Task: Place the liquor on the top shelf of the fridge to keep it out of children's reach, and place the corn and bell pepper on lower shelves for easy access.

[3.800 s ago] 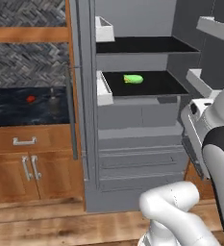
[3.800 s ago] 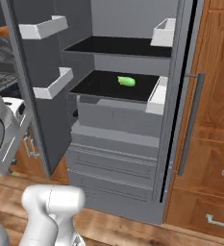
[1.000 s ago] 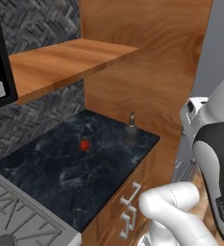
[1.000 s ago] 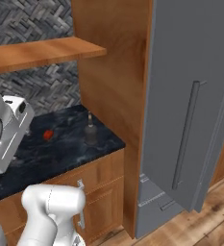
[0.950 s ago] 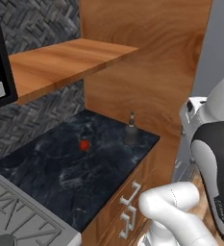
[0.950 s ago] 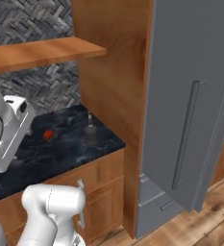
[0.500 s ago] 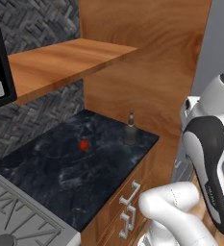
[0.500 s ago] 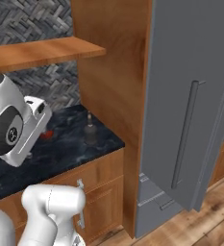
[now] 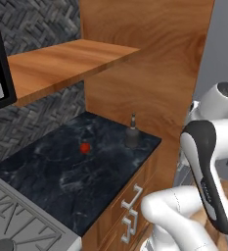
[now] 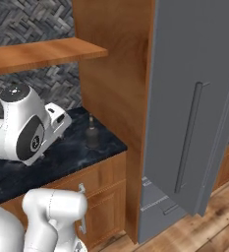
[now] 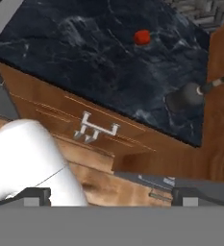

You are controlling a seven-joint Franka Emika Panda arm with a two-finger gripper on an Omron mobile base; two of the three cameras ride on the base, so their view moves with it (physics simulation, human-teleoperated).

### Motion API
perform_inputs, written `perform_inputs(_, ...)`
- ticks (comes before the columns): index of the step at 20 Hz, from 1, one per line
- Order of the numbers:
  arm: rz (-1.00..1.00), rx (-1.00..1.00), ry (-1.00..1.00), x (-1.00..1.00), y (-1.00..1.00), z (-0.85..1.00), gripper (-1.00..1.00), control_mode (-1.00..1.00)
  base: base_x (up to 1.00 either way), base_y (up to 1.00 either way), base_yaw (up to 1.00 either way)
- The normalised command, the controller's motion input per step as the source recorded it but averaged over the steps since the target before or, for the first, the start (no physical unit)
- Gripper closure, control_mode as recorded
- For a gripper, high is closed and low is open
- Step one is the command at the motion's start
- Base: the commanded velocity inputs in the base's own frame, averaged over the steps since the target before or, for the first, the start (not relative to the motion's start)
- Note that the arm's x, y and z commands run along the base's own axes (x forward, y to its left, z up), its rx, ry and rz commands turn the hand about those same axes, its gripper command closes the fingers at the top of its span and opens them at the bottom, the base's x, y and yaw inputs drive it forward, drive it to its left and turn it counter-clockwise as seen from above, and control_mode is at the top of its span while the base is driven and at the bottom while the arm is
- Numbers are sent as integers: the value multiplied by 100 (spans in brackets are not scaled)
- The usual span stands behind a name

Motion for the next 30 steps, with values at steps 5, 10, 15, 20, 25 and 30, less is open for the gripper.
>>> perform_inputs(5, -51, 15, -11, 33, 0, -14, -100, -100, 0, 0, 0)
perform_inputs(10, -52, 24, -11, 27, 0, -2, -100, -100, 0, 0, 0)
perform_inputs(15, -34, 26, 0, 27, 0, 0, -100, -100, 0, 0, 0)
perform_inputs(20, -22, 21, 0, 20, 0, 0, -100, -100, 0, 0, 0)
perform_inputs(25, -18, 18, 0, 26, 6, 0, -100, -100, 0, 0, 0)
perform_inputs(30, -16, 12, 0, 35, 16, -4, -100, -100, 0, 0, 0)
